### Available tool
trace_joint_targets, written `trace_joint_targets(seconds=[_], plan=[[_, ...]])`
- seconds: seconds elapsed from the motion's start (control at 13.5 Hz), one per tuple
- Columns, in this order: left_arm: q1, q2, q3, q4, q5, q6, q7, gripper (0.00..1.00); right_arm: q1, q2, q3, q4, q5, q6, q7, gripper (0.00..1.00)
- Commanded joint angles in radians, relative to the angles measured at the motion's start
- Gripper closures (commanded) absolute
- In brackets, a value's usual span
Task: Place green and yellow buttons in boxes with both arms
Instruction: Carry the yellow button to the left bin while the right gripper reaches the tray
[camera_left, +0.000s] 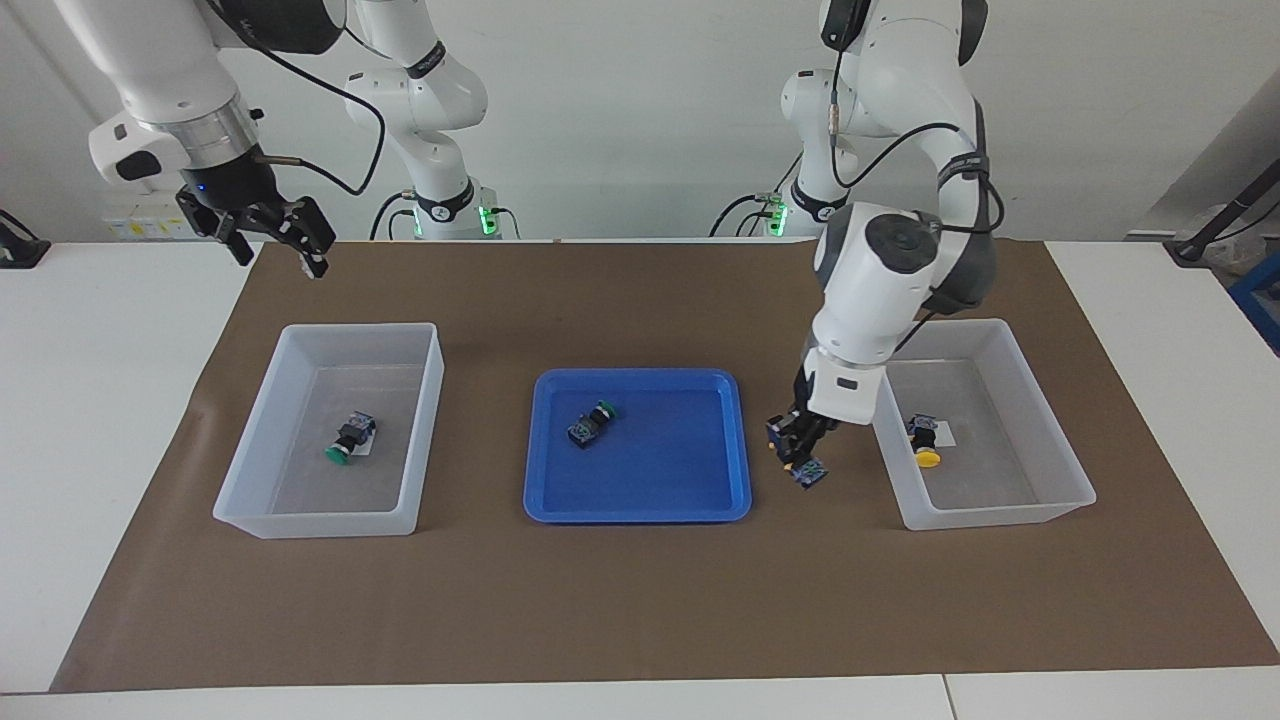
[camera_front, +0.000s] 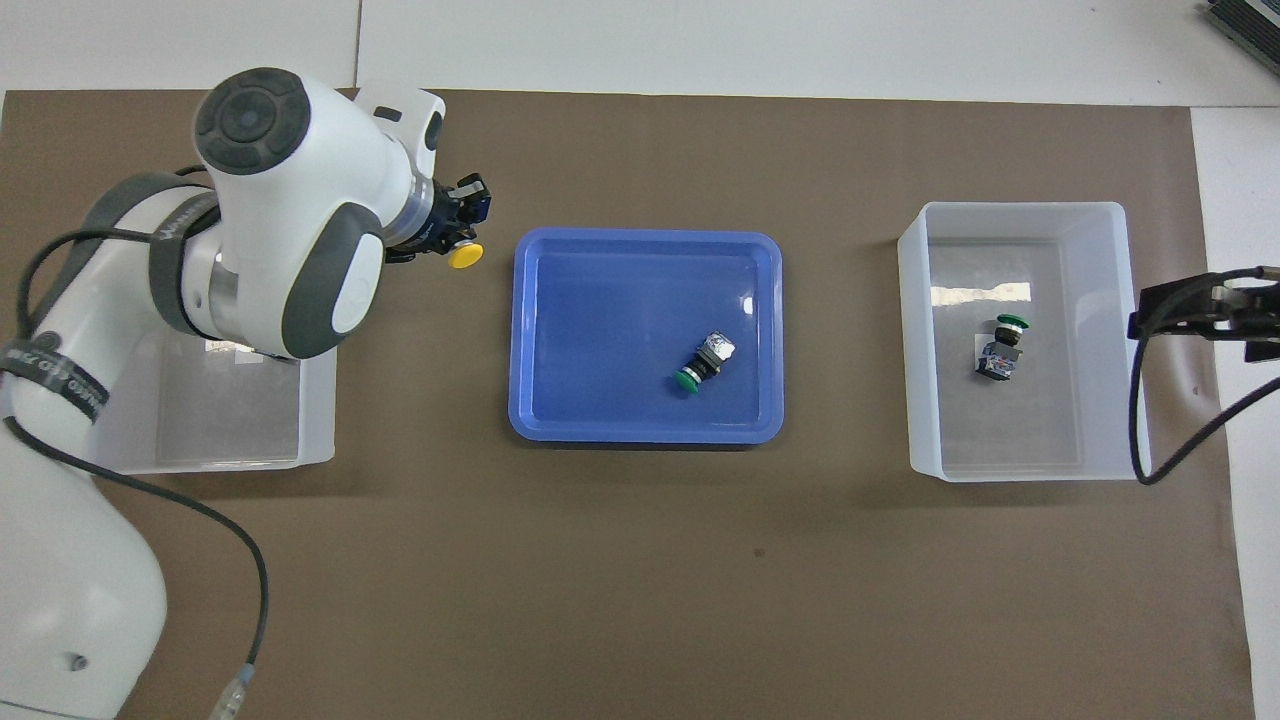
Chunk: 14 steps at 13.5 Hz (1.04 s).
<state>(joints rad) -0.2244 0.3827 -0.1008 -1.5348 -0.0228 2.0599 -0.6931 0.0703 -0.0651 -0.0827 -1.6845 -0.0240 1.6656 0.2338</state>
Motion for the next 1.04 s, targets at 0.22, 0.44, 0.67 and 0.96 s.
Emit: trace_joint_targets(seconds=[0.22, 0.44, 0.67, 0.96], plan=[[0.221, -0.076, -0.004, -0.028, -0.022, -0.171, 0.43, 1.0, 0.19, 0.126, 0.004, -0.107, 0.006, 0.307, 0.277, 0.0], [0.313, -0.113, 0.0, -0.114, -0.022, -0.15, 0.642, 1.0, 0.299, 0.241, 0.004, -0.107, 0.006, 0.446, 0.47, 0.0], [0.364, -0.165, 0.0, -0.272, -0.02, -0.005, 0.739, 1.0, 0.397, 0.365, 0.003, -0.103, -0.013, 0.59, 0.633, 0.0], [0.433, -0.223, 0.0, -0.474, -0.02, 0.207, 0.845, 1.0, 0.454, 0.432, 0.004, -0.106, -0.01, 0.652, 0.703, 0.0]])
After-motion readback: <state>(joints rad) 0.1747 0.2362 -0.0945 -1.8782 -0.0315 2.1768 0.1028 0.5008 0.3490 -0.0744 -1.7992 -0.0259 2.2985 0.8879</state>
